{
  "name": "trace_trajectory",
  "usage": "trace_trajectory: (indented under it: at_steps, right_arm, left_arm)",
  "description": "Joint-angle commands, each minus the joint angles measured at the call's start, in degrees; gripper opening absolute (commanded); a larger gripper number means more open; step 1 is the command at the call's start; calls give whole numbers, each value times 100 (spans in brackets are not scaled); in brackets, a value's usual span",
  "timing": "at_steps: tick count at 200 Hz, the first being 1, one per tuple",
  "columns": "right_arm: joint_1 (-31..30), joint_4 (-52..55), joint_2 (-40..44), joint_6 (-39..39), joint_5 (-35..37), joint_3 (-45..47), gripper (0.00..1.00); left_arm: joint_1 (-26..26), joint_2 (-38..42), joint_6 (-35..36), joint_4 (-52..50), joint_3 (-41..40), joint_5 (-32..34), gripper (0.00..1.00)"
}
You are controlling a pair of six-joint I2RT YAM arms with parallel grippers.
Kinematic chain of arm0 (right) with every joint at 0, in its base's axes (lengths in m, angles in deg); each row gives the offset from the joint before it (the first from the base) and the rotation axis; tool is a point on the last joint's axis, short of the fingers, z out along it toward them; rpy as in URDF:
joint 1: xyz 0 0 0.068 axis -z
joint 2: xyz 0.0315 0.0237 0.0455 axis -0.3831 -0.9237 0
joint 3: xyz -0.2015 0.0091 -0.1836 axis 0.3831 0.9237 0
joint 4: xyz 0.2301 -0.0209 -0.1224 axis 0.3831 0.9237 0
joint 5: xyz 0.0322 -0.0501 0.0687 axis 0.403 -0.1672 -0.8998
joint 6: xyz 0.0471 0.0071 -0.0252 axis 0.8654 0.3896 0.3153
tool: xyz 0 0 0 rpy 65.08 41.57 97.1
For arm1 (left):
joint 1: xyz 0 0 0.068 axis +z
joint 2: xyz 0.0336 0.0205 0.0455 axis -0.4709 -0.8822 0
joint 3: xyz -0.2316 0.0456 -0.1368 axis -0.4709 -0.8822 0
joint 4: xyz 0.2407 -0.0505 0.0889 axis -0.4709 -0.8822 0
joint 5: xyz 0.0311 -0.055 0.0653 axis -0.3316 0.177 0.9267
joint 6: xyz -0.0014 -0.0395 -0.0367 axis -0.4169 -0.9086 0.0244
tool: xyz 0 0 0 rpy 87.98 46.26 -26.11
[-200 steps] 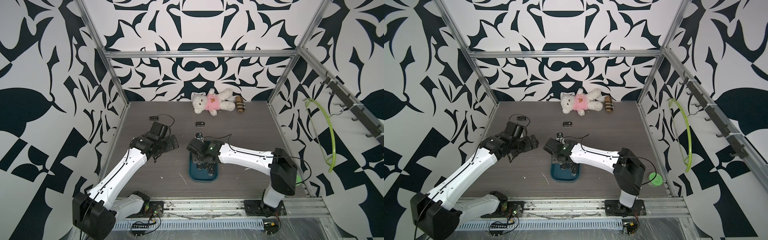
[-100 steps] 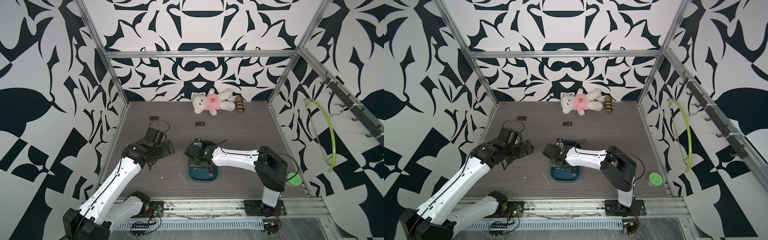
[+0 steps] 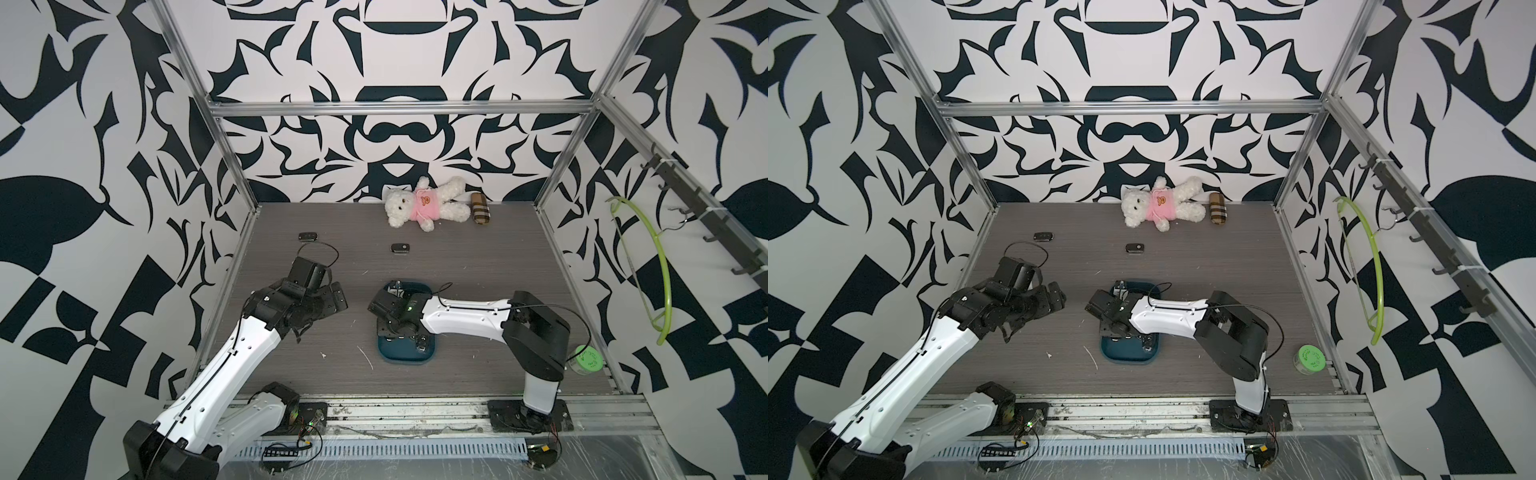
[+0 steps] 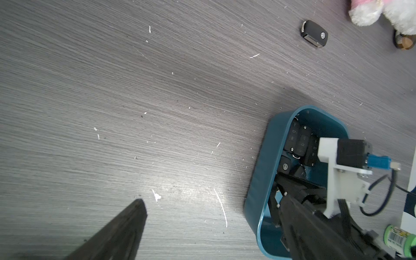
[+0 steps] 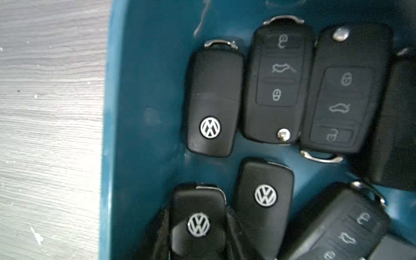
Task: Place the car key into the storage box
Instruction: Place the car key in the storage box.
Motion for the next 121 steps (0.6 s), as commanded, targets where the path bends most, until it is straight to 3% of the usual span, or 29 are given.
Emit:
trace_trajectory:
  at_steps: [1, 42, 121]
  right_arm:
    - [-10, 45, 191, -31, 28, -84, 41]
    - [-6, 256, 418, -154, 327, -149, 52]
    - [155, 1099, 1124, -804, 871, -533, 54]
  left_arm:
    - [28, 4, -19, -74, -64, 14, 99]
    - [33, -133, 3, 25, -15, 30, 99]
    - [33, -825, 182, 340, 442, 36, 99]
